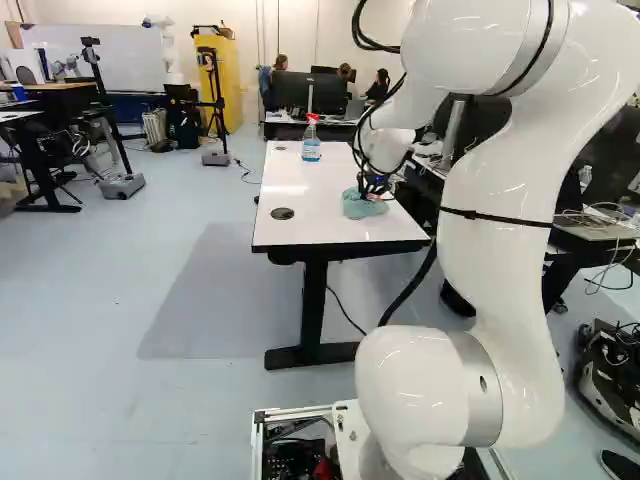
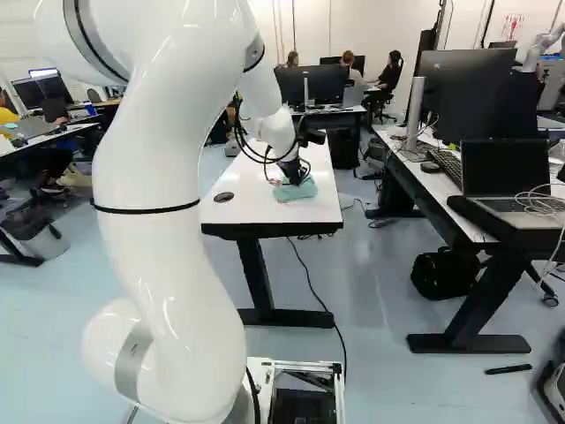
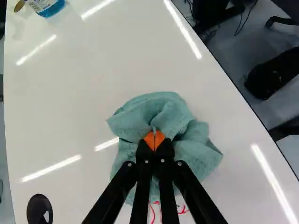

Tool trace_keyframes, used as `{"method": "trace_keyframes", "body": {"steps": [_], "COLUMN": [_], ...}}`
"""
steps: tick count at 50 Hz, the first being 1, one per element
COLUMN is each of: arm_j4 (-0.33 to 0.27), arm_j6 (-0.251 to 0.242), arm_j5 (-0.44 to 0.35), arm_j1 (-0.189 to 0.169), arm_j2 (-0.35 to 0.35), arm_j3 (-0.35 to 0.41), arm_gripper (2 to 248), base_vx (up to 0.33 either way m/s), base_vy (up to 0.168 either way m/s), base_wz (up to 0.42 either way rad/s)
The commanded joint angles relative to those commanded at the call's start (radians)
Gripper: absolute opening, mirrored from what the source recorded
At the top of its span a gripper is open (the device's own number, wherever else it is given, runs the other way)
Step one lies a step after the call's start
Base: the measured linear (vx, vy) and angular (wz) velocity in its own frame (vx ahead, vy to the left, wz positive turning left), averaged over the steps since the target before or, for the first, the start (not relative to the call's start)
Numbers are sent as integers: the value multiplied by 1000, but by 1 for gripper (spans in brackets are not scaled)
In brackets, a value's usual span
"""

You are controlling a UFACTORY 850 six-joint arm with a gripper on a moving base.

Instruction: Clean the table with the green towel

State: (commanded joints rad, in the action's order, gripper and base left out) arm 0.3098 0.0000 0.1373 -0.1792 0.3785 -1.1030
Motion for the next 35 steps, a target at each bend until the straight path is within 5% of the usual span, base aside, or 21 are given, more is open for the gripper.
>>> {"method": "trace_keyframes", "body": {"steps": [35], "arm_j4": [0], "arm_j6": [0], "arm_j5": [0], "arm_j1": [78], "arm_j2": [-80], "arm_j3": [100], "arm_gripper": [20], "base_vx": [0], "base_vy": [0], "base_wz": [0]}}
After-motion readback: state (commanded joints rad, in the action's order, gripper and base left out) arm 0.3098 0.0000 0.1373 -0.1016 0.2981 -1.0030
